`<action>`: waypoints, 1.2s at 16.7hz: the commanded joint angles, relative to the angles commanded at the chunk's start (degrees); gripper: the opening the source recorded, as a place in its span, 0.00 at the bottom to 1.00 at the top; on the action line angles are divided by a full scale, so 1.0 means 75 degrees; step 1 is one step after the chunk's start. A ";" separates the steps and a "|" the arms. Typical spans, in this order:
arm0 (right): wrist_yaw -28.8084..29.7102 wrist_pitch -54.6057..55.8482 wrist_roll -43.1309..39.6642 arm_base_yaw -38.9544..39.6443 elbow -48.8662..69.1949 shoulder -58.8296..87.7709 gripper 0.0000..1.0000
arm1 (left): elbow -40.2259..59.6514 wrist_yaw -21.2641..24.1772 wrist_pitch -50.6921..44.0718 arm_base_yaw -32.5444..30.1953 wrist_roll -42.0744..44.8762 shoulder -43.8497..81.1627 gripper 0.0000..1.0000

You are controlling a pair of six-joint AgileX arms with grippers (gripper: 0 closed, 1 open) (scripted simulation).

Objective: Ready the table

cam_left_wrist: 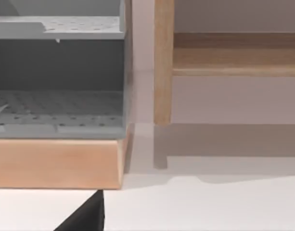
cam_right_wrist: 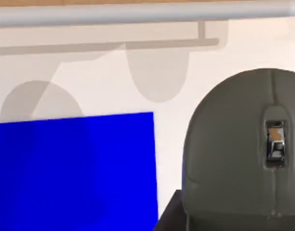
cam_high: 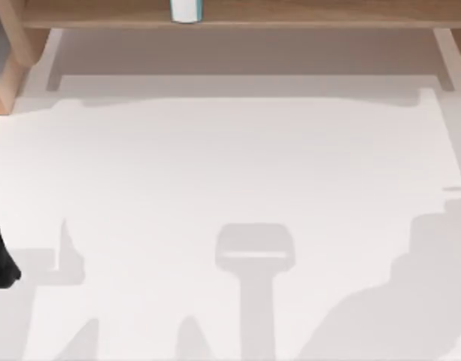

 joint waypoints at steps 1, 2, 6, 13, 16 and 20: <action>-0.0119 0.0069 0.0020 0.0084 -0.0373 0.0064 0.00 | 0.0000 0.0000 0.0000 0.0000 0.0000 0.0000 1.00; -0.0230 0.0151 0.0045 0.0156 -0.0732 0.0116 0.00 | 0.0000 0.0000 0.0000 0.0000 0.0000 0.0000 1.00; -0.0556 0.0603 0.0199 0.0343 -0.1912 0.0179 0.00 | 0.0000 0.0000 0.0000 0.0000 0.0000 0.0000 1.00; -0.0689 0.1088 0.0412 0.0453 -0.2543 0.0027 0.00 | 0.0000 0.0000 0.0000 0.0000 0.0000 0.0000 1.00; -0.0689 0.1088 0.0412 0.0453 -0.2543 0.0027 0.00 | 0.0000 0.0000 0.0000 0.0000 0.0000 0.0000 1.00; -0.0666 0.1136 0.0447 0.0354 -0.2489 0.0066 0.00 | 0.0000 0.0000 0.0000 0.0000 0.0000 0.0000 1.00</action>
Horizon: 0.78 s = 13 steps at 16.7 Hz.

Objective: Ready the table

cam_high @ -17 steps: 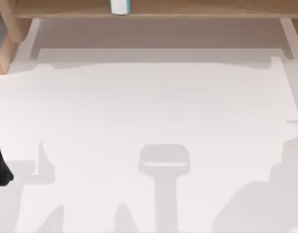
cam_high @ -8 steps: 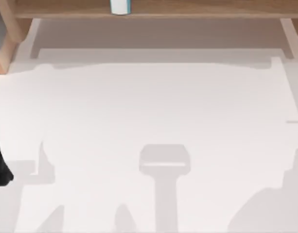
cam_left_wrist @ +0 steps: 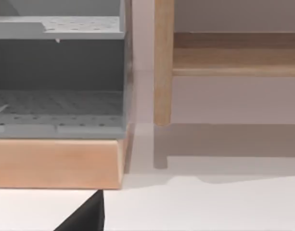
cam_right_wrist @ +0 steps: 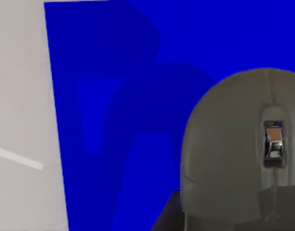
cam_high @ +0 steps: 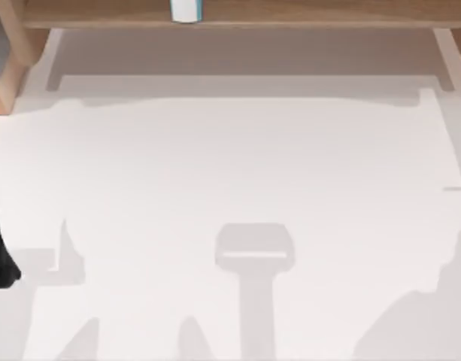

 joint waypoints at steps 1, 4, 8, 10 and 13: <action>0.0024 0.0073 0.0035 -0.0063 0.0020 0.0022 0.00 | 0.0000 0.0000 0.0000 0.0000 0.0000 0.0000 1.00; 0.0109 0.0355 0.0172 -0.0248 0.0026 -0.0010 0.00 | 0.0000 0.0000 0.0000 0.0000 0.0000 0.0000 1.00; 0.0272 0.0664 0.0346 -0.0449 -0.0004 -0.0185 0.00 | 0.0000 0.0000 0.0000 0.0000 0.0000 0.0000 1.00; 0.0414 0.0786 0.0431 -0.0555 -0.0009 -0.0290 0.00 | 0.0000 0.0000 0.0000 0.0000 0.0000 0.0000 1.00; 0.0544 0.0848 0.0553 -0.0673 -0.0065 -0.0387 0.00 | 0.0000 0.0000 0.0000 0.0000 0.0000 0.0000 1.00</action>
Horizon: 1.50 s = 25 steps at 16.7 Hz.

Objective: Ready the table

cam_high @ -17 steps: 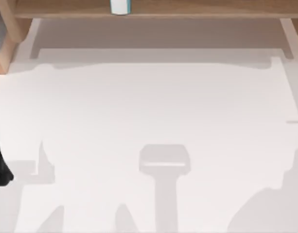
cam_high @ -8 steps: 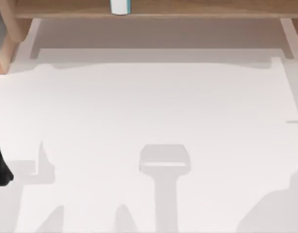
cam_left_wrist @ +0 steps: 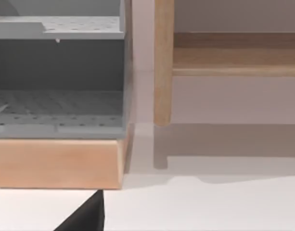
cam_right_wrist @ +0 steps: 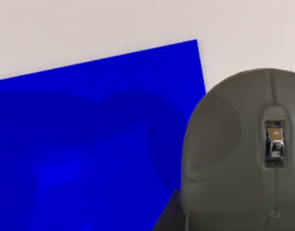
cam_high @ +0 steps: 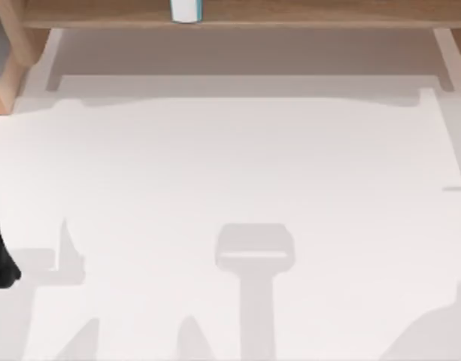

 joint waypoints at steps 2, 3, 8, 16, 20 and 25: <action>0.0040 -0.0013 0.0061 -0.0045 -0.0045 -0.0032 0.00 | 0.0000 0.0000 0.0000 0.0000 0.0000 0.0000 1.00; 0.0061 -0.0026 0.0069 -0.0045 -0.0057 -0.0043 0.00 | 0.0000 0.0000 0.0000 0.0000 0.0000 0.0000 1.00; 0.0023 -0.0180 -0.0048 0.0108 -0.0092 0.0052 0.00 | 0.0000 0.0000 0.0000 0.0000 0.0000 0.0000 1.00; -0.0565 -0.0585 -0.0570 0.0787 -0.0133 0.0515 0.00 | 0.0000 0.0000 0.0000 0.0000 0.0000 0.0000 1.00; -0.0565 -0.0585 -0.0570 0.0787 -0.0133 0.0515 0.15 | 0.0000 0.0000 0.0000 0.0000 0.0000 0.0000 1.00; -0.0565 -0.0585 -0.0570 0.0787 -0.0133 0.0515 0.53 | 0.0000 0.0000 0.0000 0.0000 0.0000 0.0000 1.00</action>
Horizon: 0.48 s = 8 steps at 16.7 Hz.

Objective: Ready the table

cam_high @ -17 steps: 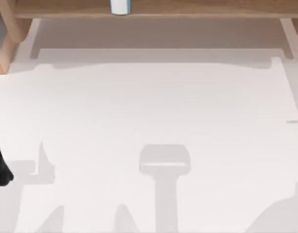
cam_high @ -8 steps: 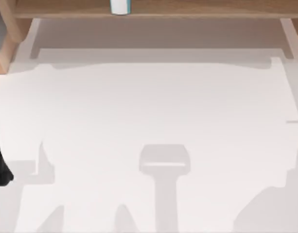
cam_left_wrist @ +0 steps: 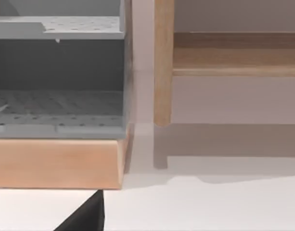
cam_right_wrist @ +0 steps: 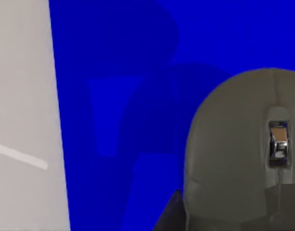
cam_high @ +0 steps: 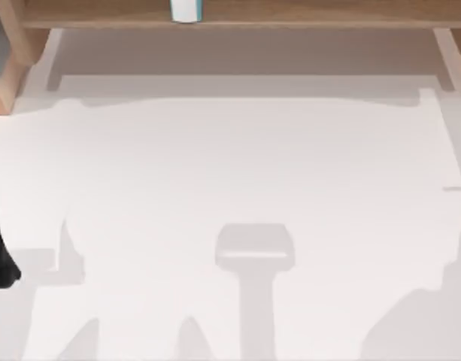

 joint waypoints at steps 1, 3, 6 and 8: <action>0.0000 0.0000 0.0000 0.0000 0.0000 0.0000 0.60 | 0.0000 0.0000 0.0000 0.0000 0.0000 0.0000 1.00; 0.0000 0.0000 0.0000 0.0000 0.0000 0.0000 0.75 | 0.0000 0.0000 0.0000 0.0000 0.0000 0.0000 1.00; 0.0000 0.0000 0.0000 0.0000 0.0000 0.0000 0.98 | 0.0000 0.0000 0.0000 0.0000 0.0000 0.0000 1.00; 0.0000 0.0000 0.0000 0.0000 0.0000 0.0000 1.00 | 0.0000 0.0000 0.0000 0.0000 0.0000 0.0000 1.00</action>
